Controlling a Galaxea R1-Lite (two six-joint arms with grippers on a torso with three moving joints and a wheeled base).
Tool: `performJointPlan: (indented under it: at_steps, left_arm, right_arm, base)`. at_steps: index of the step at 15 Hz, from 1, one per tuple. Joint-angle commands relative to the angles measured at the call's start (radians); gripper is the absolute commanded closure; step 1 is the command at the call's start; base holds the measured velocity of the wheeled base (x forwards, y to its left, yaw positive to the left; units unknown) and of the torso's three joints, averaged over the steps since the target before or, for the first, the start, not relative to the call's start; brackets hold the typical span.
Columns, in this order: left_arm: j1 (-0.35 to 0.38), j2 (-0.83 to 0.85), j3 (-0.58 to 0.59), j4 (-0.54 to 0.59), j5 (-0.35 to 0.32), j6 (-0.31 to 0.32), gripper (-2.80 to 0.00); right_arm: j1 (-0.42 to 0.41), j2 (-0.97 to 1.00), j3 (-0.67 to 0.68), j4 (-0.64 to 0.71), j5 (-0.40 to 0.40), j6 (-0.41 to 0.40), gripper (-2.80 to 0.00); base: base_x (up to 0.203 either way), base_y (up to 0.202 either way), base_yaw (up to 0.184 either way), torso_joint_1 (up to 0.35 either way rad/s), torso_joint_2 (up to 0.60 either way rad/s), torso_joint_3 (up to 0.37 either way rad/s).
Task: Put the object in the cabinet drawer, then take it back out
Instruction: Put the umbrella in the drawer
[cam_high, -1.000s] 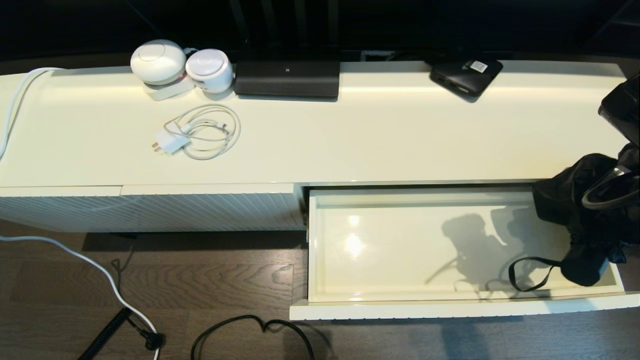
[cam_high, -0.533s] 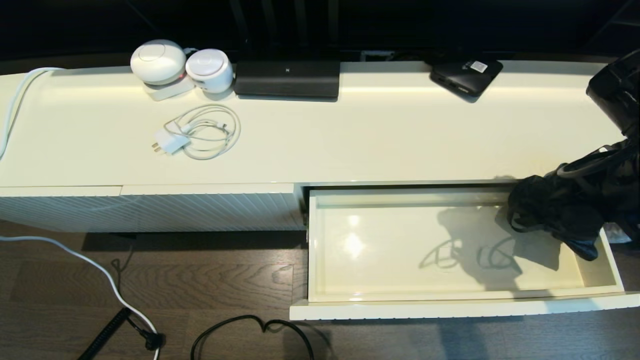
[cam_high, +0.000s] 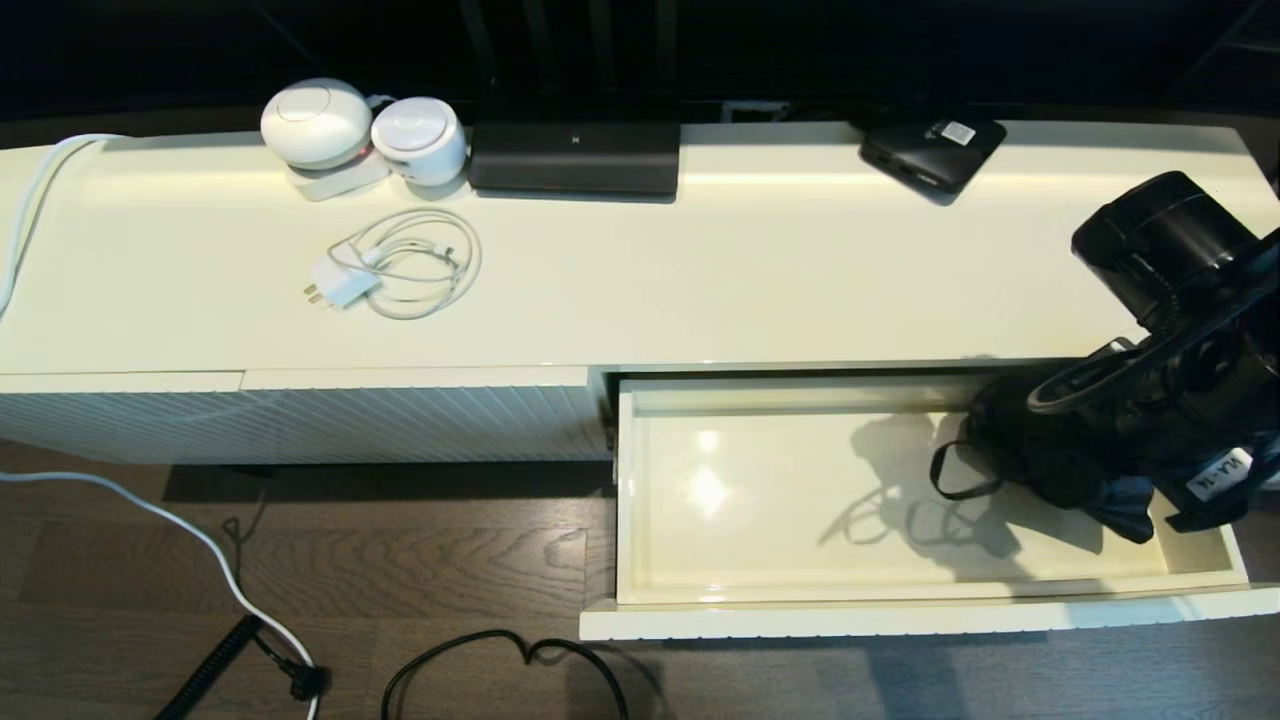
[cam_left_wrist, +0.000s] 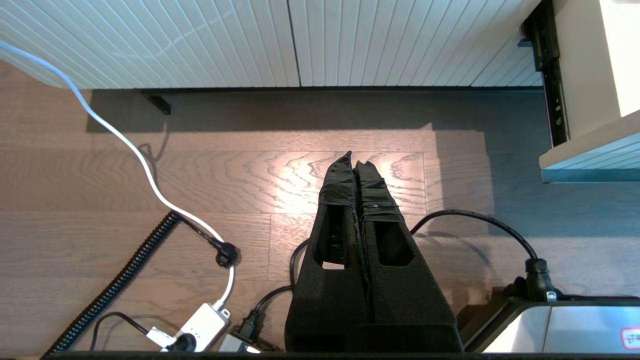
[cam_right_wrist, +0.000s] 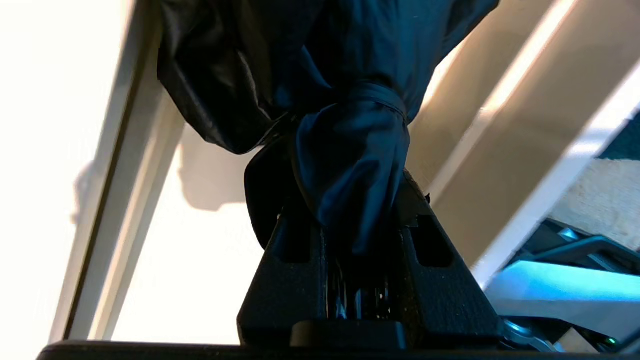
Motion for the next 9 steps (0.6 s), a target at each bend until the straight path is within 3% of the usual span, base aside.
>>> performJointPlan:
  at_steps: [1, 5, 9]
  left_arm:
    - [0.000, -0.001, 0.000, 0.000, 0.000, 0.000, 0.00]
    - [0.000, -0.002, 0.000, 0.000, 0.000, 0.000, 0.00]
    - [0.000, -0.002, 0.000, 0.000, 0.000, 0.000, 0.00]
  right_arm:
    - [0.018, 0.021, 0.004, -0.013, -0.006, 0.005, 0.00]
    - [0.035, 0.025, -0.005, -0.013, -0.012, 0.000, 0.00]
    - [0.106, 0.080, -0.013, -0.013, -0.022, 0.001, 0.00]
  base:
    - [0.000, 0.000, 0.000, 0.000, 0.00, 0.000]
    - [0.000, 0.000, 0.000, 0.000, 0.00, 0.000]
    - [0.000, 0.000, 0.000, 0.000, 0.00, 0.000]
